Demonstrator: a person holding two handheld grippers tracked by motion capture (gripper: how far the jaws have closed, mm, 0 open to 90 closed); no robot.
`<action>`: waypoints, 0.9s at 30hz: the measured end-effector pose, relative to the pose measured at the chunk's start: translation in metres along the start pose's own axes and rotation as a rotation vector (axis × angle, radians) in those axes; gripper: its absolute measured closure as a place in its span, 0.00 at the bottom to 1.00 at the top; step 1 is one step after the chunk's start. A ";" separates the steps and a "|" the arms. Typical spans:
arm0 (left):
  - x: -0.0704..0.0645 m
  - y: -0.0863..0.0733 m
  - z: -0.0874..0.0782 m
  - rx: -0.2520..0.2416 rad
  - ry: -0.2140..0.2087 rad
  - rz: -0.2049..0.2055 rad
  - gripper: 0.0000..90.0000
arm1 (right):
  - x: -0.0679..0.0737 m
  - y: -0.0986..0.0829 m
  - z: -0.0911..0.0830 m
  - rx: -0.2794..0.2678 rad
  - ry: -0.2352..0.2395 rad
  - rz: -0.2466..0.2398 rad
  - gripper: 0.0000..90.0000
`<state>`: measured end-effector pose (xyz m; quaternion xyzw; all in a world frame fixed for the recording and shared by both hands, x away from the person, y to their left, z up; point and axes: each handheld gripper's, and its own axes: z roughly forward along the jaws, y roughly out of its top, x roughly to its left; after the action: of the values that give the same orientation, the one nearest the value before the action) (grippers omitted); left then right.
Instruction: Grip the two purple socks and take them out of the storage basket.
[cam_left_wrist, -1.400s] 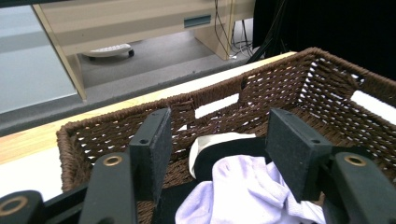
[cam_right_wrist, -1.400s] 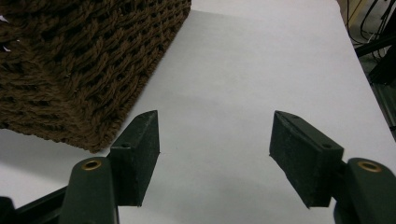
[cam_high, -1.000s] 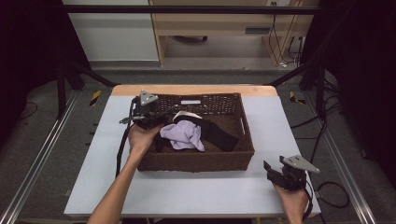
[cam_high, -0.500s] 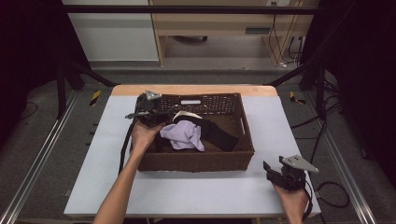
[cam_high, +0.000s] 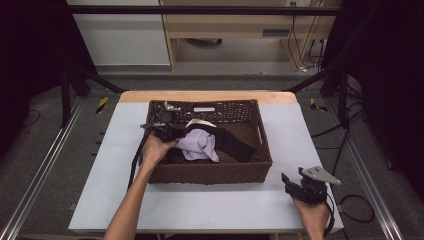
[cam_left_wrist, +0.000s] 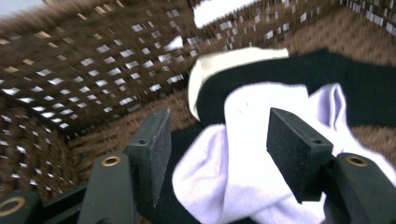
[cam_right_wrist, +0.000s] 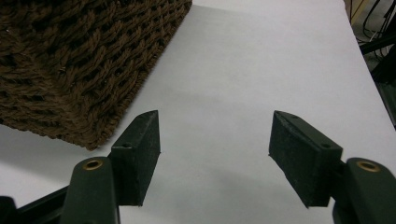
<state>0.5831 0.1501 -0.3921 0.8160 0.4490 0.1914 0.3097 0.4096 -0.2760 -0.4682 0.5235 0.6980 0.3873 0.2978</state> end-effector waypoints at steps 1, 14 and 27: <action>0.000 0.000 0.002 0.010 -0.003 -0.003 0.44 | 0.000 0.000 0.000 0.000 0.000 0.001 0.38; 0.000 -0.002 0.017 0.148 -0.031 0.004 0.45 | -0.001 0.000 0.001 0.004 0.001 -0.004 0.37; -0.006 -0.004 0.030 0.263 -0.050 0.078 0.49 | 0.000 0.000 0.002 0.008 0.003 -0.003 0.37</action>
<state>0.5952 0.1367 -0.4174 0.8710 0.4302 0.1224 0.2033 0.4108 -0.2759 -0.4693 0.5230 0.7010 0.3847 0.2951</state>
